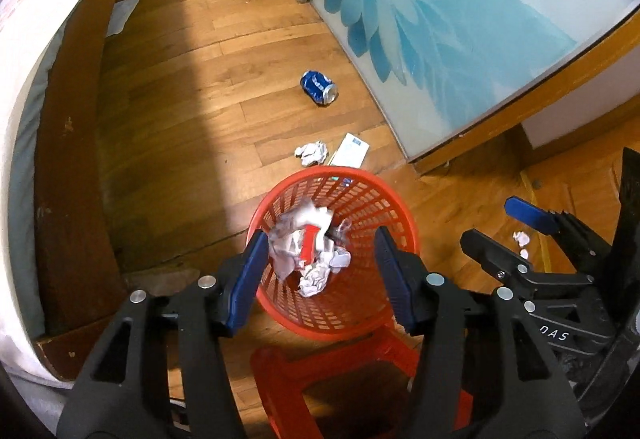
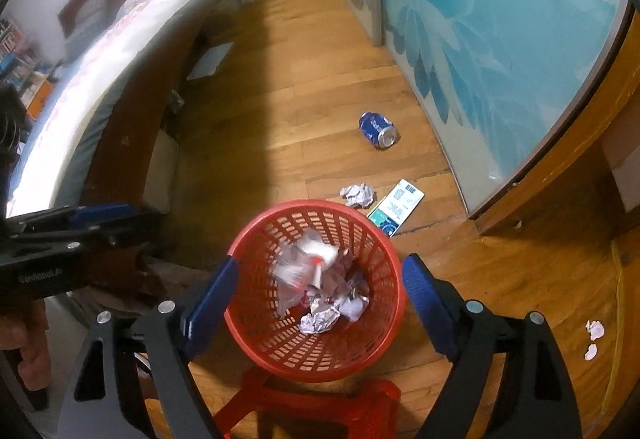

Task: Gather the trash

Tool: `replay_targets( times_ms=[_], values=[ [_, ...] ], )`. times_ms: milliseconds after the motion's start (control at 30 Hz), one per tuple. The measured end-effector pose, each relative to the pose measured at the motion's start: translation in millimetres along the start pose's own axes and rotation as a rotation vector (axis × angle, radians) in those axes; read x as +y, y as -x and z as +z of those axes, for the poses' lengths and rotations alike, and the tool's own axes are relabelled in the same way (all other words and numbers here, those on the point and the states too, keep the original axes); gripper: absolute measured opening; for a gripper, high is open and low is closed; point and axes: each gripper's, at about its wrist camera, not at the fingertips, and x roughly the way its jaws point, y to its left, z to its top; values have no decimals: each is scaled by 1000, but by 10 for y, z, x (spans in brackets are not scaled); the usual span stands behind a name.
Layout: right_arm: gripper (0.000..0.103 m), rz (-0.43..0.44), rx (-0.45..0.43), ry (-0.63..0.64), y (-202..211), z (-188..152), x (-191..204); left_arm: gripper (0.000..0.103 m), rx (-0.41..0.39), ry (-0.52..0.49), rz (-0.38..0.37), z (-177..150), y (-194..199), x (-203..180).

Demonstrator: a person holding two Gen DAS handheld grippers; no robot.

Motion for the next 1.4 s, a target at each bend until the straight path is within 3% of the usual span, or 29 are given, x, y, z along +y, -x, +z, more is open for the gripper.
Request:
replay_targets(
  times_ms=[167,300,567,767,933,1067,1233,1400],
  values=[
    [84,6,-80,19,271,191,219,56,-92,38,-25,16,328,123],
    [94,31,-165,38,539,418,561,61,-220,61,3,15,843,400],
    [96,159,-328,129,1042,854,1749,73,-496,209,174,-342,2199,1387],
    [96,274,-399,225,1305,952,2914,79,-607,312,337,-814,2860,2013],
    [96,312,-432,298,1408,850,3759,79,-632,344,398,-1043,3021,2377],
    [96,310,-456,337,1385,697,4369,86,-641,348,428,-1123,3058,2678],
    [96,293,-455,340,1227,443,4847,92,-700,363,456,-1302,3109,2981],
    [96,291,-421,370,831,185,5174,96,-739,463,427,-1549,2985,3432]
  ],
)
